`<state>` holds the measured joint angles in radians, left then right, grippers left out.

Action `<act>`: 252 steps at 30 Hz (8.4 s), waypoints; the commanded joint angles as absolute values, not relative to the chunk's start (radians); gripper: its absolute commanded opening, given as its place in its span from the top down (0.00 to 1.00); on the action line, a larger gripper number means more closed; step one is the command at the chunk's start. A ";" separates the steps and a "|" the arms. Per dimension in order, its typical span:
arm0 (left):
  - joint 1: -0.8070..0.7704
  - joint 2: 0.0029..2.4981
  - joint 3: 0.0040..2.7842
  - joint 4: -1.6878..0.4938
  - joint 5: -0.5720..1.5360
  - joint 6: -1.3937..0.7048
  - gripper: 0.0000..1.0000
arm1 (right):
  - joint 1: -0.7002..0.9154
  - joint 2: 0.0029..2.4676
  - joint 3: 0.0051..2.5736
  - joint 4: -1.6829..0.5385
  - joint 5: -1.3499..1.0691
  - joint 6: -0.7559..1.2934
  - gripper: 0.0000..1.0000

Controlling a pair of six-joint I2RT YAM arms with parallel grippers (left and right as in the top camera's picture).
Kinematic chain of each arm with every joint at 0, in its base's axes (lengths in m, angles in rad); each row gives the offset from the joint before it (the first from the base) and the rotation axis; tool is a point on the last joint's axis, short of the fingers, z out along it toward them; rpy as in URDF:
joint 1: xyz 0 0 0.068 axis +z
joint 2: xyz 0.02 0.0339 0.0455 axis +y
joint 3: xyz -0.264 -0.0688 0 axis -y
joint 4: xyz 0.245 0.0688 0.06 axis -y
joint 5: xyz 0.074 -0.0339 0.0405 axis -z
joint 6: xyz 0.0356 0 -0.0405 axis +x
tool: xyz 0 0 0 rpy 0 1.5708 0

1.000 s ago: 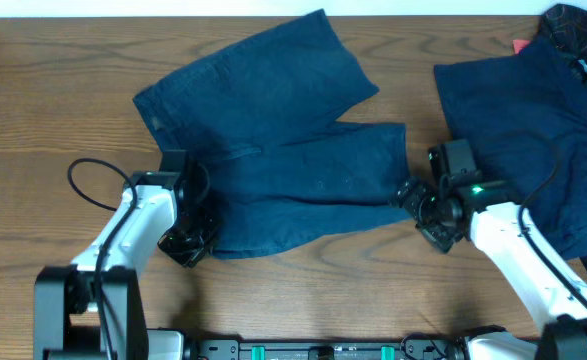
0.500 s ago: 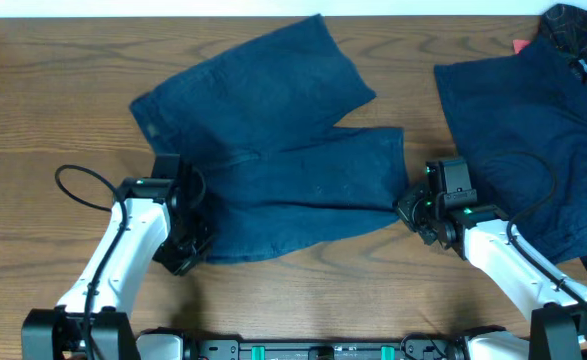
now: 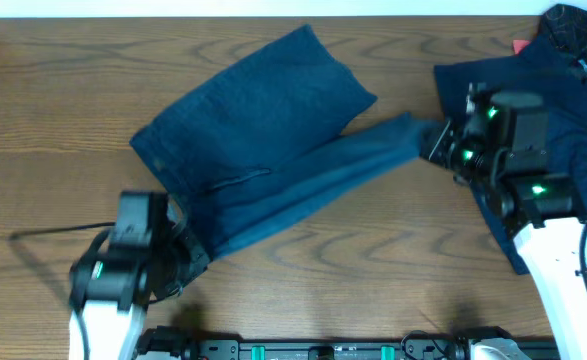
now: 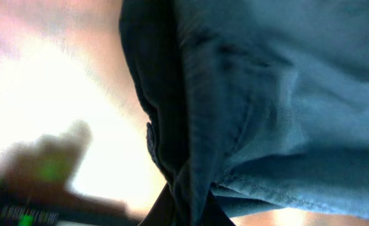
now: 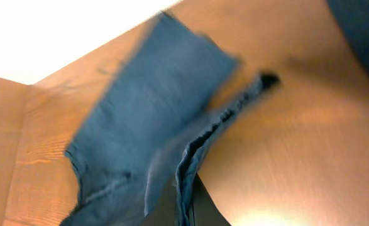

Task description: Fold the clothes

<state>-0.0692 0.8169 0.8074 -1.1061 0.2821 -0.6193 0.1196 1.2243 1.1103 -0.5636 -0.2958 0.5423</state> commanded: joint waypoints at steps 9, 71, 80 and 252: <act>-0.057 0.747 0.802 -0.773 -0.193 -0.731 0.94 | 0.265 1.516 1.227 0.020 -0.138 0.329 0.99; 0.270 1.714 0.856 -0.324 0.287 -0.436 0.94 | 0.470 2.083 1.626 -0.438 -0.237 0.109 0.62; 0.268 1.427 0.962 -0.670 0.280 -0.414 0.94 | 0.505 2.083 1.626 -0.442 -0.256 0.041 0.99; 0.501 1.720 1.098 -0.271 0.145 -0.673 0.94 | 0.437 1.933 1.766 -1.045 0.064 0.186 0.60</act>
